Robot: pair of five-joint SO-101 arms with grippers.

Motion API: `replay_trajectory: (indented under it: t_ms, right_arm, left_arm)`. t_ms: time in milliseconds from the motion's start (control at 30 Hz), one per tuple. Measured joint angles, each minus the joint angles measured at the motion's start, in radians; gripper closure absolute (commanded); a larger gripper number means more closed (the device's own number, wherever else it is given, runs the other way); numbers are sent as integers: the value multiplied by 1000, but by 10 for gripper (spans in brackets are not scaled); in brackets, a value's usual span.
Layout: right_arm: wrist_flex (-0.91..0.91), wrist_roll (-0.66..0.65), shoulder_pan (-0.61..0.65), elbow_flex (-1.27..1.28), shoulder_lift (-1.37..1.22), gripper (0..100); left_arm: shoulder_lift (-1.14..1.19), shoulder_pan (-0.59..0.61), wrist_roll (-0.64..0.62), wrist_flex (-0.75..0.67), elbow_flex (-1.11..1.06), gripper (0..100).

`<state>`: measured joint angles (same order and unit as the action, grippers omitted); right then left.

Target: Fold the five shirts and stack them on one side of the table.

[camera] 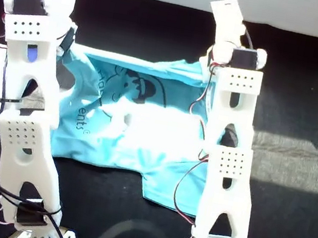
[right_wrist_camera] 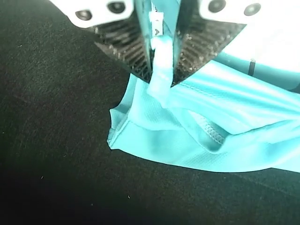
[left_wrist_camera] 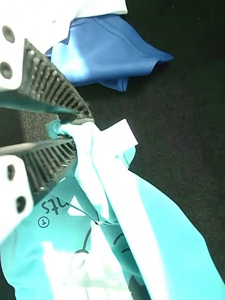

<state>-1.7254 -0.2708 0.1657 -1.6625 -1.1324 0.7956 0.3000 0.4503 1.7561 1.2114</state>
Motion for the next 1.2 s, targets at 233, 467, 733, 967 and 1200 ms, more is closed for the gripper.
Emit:
replay_trajectory:
  t_ms: [233, 467, 733, 967, 1200]
  right_arm:
    - [-3, 0, -2, 0, 0, 992]
    - [-3, 0, -31, 0, -87, 992]
    - [-3, 0, -83, 0, -103, 992]
    - [-3, 0, -83, 0, -103, 992]
    - [-3, 0, -83, 0, -103, 992]
  left_arm:
    - [46, -32, -14, -18, -121, 958]
    - [207, -100, -66, -107, -163, 911]
    - [192, -100, -66, -71, -158, 846]
    - [49, -94, -167, -11, -92, 827]
    - [126, -94, -431, -8, -92, 832]
